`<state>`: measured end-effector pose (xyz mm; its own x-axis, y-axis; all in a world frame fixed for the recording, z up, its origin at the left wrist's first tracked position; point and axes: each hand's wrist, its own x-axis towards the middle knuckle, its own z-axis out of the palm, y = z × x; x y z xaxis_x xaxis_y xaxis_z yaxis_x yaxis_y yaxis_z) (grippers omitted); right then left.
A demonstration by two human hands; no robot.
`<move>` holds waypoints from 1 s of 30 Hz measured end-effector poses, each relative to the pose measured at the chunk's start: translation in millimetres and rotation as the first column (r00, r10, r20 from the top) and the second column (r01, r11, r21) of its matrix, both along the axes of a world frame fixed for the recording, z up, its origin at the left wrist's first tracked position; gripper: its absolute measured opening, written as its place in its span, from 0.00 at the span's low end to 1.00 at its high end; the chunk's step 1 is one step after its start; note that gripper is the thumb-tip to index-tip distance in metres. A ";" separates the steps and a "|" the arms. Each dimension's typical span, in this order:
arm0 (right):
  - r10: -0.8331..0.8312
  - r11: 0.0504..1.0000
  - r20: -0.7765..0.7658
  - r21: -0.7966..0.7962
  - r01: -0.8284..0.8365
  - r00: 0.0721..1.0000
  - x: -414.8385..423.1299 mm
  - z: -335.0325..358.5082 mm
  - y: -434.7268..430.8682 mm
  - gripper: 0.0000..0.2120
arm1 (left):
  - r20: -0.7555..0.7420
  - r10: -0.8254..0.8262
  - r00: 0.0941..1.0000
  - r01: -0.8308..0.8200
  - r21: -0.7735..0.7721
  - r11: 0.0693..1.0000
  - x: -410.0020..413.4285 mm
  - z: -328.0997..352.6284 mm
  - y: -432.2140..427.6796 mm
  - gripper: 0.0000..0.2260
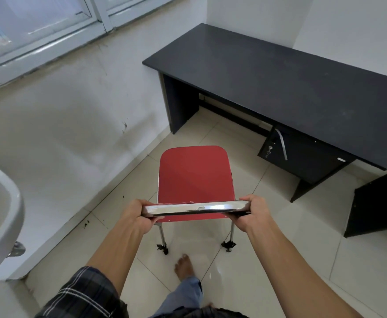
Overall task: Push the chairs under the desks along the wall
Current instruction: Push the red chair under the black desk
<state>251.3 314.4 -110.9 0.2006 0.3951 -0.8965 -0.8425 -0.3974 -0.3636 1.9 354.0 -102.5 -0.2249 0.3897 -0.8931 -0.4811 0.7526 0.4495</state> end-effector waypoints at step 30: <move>-0.087 0.996 -0.038 0.023 0.088 0.995 17.4 9.0 218.9 0.14 | -0.058 -0.102 0.993 0.104 0.025 0.994 28.2 13.7 245.8 0.06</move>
<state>268.8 533.2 -101.9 0.2022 0.3990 -0.8943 -0.8869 -0.3127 -0.3401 30.1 599.8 -88.8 -0.2324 0.4380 -0.8684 -0.3746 0.7837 0.4955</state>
